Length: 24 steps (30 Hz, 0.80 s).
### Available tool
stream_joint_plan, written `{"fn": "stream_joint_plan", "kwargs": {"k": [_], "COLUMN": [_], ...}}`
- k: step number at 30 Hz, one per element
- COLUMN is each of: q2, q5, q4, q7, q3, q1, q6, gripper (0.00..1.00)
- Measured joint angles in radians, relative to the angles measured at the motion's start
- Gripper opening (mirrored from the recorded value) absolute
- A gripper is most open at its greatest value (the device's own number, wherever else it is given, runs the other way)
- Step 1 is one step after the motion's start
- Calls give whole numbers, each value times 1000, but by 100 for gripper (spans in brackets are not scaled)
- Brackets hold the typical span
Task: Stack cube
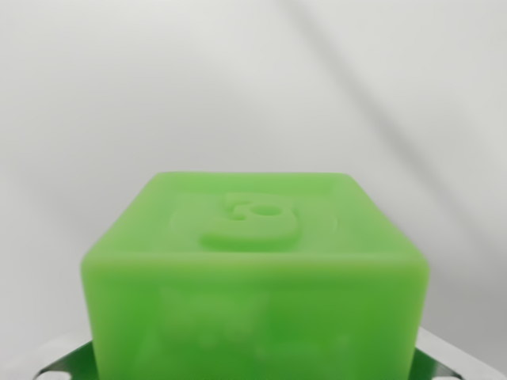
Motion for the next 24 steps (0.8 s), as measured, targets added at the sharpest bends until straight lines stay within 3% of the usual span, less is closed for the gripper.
{"fn": "stream_joint_plan", "kwargs": {"k": [7, 24], "q2": [-55, -183], "q5": [-19, -58], "q4": [-5, -8], "q7": [13, 50], "q3": [-8, -13], "q1": [4, 4], "q6": [-48, -167], "gripper": [0, 0]}}
